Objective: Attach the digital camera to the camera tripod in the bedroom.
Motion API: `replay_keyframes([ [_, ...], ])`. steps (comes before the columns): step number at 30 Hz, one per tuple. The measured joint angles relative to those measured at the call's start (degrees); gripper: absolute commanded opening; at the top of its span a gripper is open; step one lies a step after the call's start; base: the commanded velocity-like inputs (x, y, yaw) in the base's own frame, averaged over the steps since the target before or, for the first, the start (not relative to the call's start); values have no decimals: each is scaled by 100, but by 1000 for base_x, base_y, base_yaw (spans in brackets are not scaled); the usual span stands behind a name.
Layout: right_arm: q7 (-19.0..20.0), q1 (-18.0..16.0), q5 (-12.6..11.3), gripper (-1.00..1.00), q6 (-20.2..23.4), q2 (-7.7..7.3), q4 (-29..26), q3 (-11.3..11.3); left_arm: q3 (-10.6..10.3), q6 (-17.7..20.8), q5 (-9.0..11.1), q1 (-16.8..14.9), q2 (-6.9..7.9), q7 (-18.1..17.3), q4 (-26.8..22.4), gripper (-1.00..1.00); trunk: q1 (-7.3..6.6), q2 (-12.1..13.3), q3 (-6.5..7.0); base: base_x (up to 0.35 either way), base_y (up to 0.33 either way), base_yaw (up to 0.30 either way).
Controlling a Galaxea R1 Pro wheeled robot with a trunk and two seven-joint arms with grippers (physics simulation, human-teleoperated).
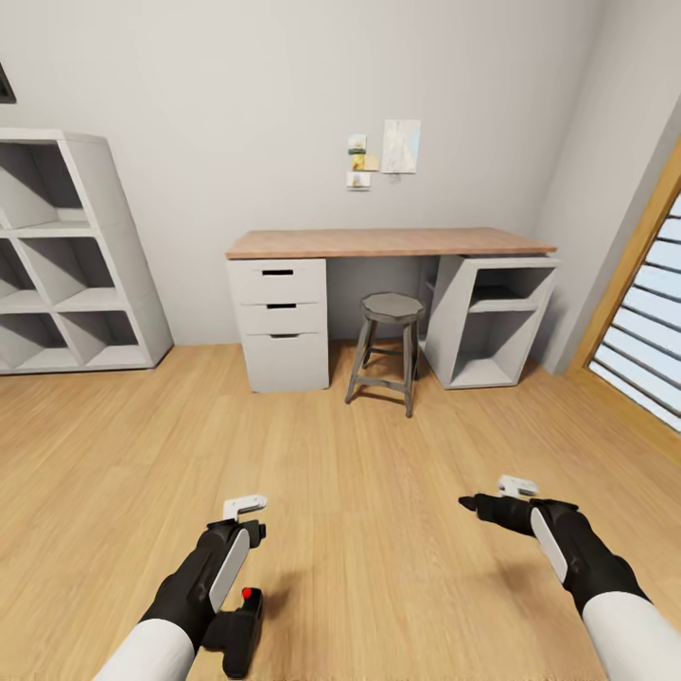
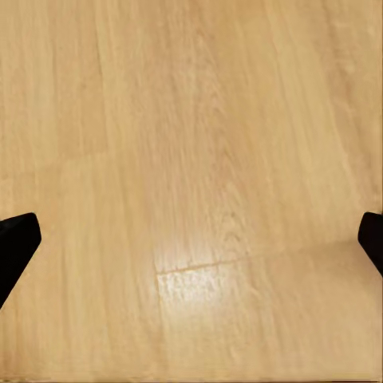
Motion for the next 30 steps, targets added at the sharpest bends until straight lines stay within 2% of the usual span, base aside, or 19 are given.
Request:
replay_keyframes([
  [6, 169, 0, 98, 100, 37, 9, 75, 13, -1, 0, 1, 0, -25, -11, -21, 100, 15, -8, -133, 0, 0, 0],
  [9, 486, 0, 112, 100, 40, 3, 93, 14, -5, 0, 1, 0, -41, -17, -23, 100, 23, -12, -200, 0, 0, 0],
  [14, 708, 0, 123, 100, 37, -13, 96, 14, -7, 0, 8, 0, -43, -24, -23, 100, 36, -19, -310, 0, 0, 0],
  [16, 739, 0, 126, 100, 36, -15, 97, 14, -8, 0, 51, 0, -55, -25, -38, 100, 41, -22, -355, 0, 0, 0],
  [24, 769, 0, 120, 100, 36, -16, 101, 14, -16, 1, 430, 0, -74, -28, -105, 100, 62, -32, -532, 0, 0, 0],
  [30, 771, 0, 120, 100, 36, -10, 105, 14, -33, -2, 485, 0, -76, -29, -103, 100, 77, -40, -665, 0, 0, 0],
])
